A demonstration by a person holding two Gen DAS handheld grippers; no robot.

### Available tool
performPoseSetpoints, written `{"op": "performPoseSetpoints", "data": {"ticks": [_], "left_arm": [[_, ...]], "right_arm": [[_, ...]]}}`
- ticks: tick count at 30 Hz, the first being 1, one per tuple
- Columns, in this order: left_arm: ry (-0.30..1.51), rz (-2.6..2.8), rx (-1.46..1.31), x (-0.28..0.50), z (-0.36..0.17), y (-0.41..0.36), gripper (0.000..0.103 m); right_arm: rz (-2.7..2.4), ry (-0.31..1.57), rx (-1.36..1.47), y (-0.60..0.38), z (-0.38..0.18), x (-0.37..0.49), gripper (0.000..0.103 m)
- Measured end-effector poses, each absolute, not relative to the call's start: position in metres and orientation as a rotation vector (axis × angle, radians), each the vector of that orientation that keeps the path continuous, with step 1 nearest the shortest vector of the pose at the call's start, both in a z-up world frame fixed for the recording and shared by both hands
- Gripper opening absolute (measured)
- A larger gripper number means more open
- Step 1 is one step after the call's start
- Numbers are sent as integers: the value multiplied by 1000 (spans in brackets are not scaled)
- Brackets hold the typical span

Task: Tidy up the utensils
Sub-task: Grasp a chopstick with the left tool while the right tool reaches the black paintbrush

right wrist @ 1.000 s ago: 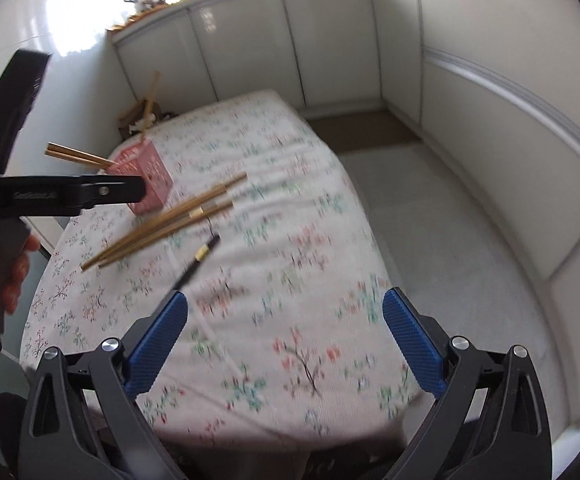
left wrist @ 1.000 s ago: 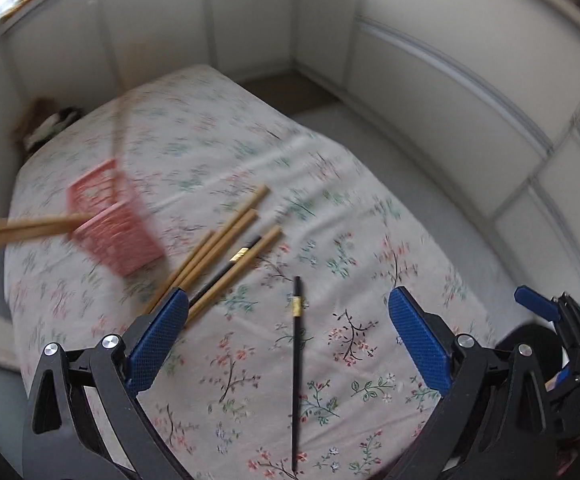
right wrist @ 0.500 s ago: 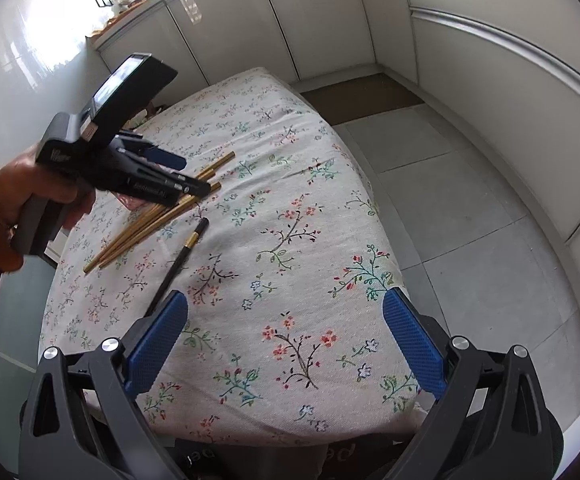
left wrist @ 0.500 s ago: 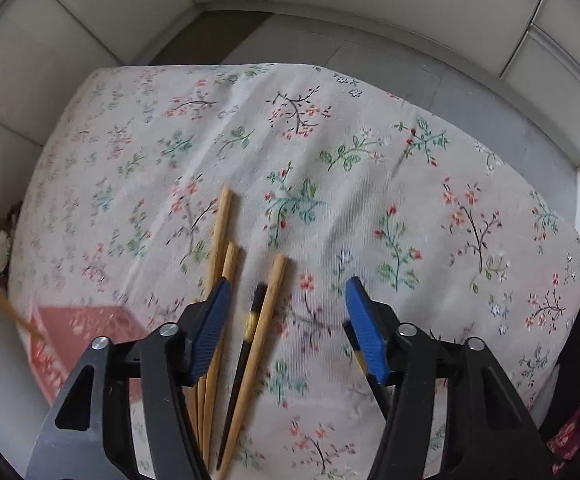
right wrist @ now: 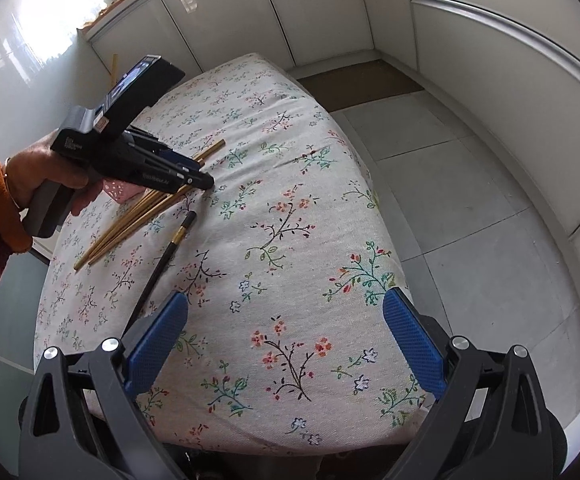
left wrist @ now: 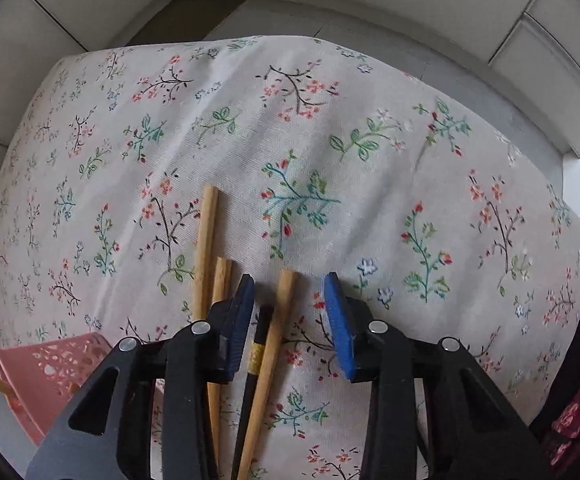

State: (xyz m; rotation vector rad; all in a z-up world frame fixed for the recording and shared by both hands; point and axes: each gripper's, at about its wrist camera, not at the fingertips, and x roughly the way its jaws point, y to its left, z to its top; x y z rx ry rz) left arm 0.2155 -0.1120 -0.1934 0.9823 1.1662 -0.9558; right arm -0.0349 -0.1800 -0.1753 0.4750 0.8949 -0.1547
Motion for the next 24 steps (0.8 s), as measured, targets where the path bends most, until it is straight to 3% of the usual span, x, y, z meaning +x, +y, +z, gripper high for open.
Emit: {"op": "performPoseSetpoints", "data": {"ticks": [1,7,13,20,24], "left_arm": [[1177,-962,975,213,-194,-111,21],[1224,-859,782,210,-193,-97,8],[1094,-819,543,193,-158,-51,6],[866,-799,324,145,-65,18,6],[727,-776,244,113,-15,59,6]], "right_arm": [[-154,896,472,-179,-174,-34,95],[-155,914,467,-169,-169,-27,95],[-212,976,458,-166,-167,5,95],[-214,1137,538,-155,-178,72,95],[-269,1267,490,-133,-192,122,86]]}}
